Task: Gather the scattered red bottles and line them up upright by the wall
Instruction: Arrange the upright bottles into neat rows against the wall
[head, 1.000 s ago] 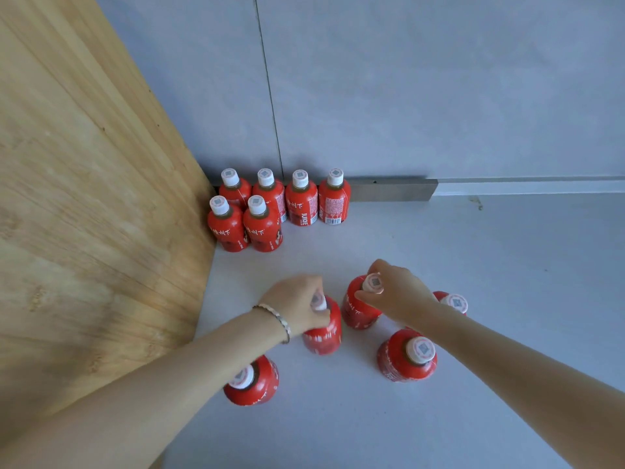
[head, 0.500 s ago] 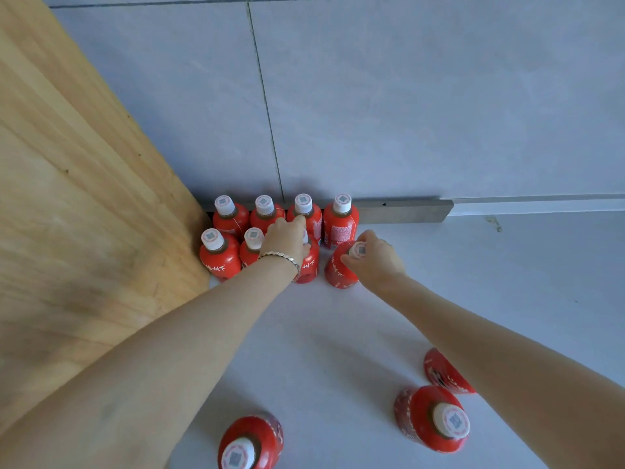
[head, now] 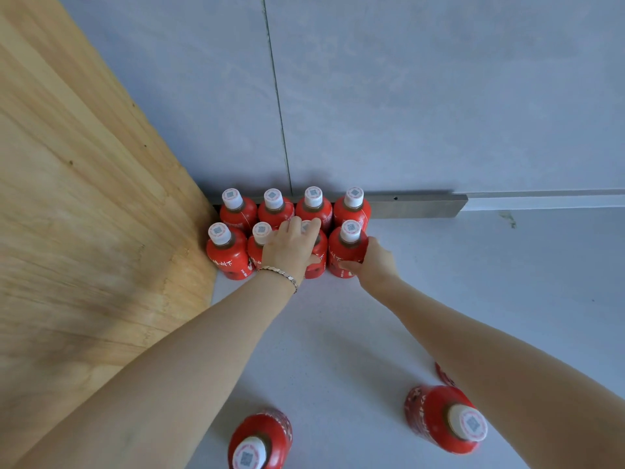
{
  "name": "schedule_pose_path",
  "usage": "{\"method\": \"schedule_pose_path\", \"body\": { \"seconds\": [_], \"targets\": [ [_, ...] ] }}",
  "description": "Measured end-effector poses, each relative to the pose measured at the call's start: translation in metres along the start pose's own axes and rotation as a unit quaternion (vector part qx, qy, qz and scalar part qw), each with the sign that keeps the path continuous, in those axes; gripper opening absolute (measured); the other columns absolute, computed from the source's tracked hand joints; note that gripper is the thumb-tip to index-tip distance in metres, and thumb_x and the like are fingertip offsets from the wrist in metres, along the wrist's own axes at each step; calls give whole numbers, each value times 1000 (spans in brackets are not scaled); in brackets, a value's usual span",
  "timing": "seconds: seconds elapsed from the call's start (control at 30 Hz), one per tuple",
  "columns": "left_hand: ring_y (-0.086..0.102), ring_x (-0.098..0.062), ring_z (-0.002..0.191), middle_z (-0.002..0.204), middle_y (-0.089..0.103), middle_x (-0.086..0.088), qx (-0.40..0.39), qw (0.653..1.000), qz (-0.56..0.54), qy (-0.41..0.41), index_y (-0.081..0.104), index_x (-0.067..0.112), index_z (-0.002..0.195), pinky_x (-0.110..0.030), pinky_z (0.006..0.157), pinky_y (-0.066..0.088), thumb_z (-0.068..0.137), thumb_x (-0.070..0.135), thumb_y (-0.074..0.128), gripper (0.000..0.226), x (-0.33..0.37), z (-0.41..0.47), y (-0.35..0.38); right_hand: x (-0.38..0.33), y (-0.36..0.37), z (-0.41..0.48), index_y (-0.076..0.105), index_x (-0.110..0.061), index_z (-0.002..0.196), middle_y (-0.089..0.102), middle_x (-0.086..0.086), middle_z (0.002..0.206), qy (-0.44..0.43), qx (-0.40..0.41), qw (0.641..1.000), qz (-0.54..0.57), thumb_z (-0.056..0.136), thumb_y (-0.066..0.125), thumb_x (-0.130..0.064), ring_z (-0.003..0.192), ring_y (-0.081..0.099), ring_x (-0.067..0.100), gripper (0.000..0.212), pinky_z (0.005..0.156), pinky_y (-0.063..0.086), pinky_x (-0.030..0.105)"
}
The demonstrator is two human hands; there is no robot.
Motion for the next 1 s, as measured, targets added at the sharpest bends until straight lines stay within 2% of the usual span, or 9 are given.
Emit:
{"method": "schedule_pose_path", "body": {
  "seconds": [0.1,0.23,0.3,0.4,0.53,0.63,0.73,0.87,1.0],
  "targets": [
    [68,-27,62,84,72,-13,44,998,37,0,73,18,94,-28,48,53,24,12,93,73,6,-7,-6,8,-14,-5,57,3,118,66,20,117,-14,24,1000,0,84,62,-6,108,61,35,36,92,49,40],
    [67,-35,79,98,70,-16,77,996,0,46,69,12,97,-35,65,55,44,0,82,56,26,-44,-30,12,-45,-43,66,-5,111,71,11,109,-101,-57,991,-69,83,61,-4,91,63,20,29,80,51,28],
    [64,-33,91,99,68,-11,25,998,-43,48,63,13,101,-36,81,47,73,10,68,29,30,-68,-38,17,-62,-75,66,-14,112,69,3,99,-152,-119,965,-180,86,61,-12,86,58,13,27,82,48,26],
    [59,-24,108,112,67,-1,-112,992,-50,1,57,18,113,-35,96,38,87,25,53,27,16,-104,-32,37,-88,-118,63,-23,110,56,-7,90,-171,-139,916,-335,89,56,-28,90,56,15,22,83,44,27],
    [59,-24,107,114,64,-3,-237,963,-88,-94,57,17,108,-34,93,48,87,38,53,30,1,-148,-26,74,-100,-149,55,-23,109,62,-1,102,-111,-141,867,-466,85,51,-53,89,56,18,38,75,43,28],
    [59,-26,105,113,64,-6,-274,952,-47,-125,56,13,107,-35,90,48,87,45,48,39,0,-176,-18,92,-85,-164,51,-21,106,58,-1,96,-83,-195,889,-406,87,49,-49,76,57,17,34,66,49,26],
    [59,-25,106,111,63,-5,-290,947,-27,-132,54,15,104,-32,87,48,84,52,48,43,2,-202,-9,93,-73,-167,51,-18,111,49,-7,81,-135,-152,883,-424,86,55,-40,76,52,16,34,50,36,17],
    [55,-24,77,70,48,3,-222,957,-124,-138,35,21,65,-27,61,41,79,36,59,31,-6,-224,-2,92,-68,-165,54,-20,111,50,-10,76,-134,-84,912,-378,83,57,-41,79,55,16,35,59,44,21],
    [54,-23,73,81,58,-8,-125,935,-271,-191,41,23,62,-25,61,36,78,24,67,30,-21,-223,2,87,-57,-163,54,-22,110,65,-3,98,-136,-63,922,-356,83,56,-40,88,64,18,33,72,54,28]
  ]
}}
Point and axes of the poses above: each hand's wrist, its own z-axis towards the middle knuckle, its own y-axis out of the palm, x = y × z, the point moved 3 cm from there along z, towards the middle knuckle
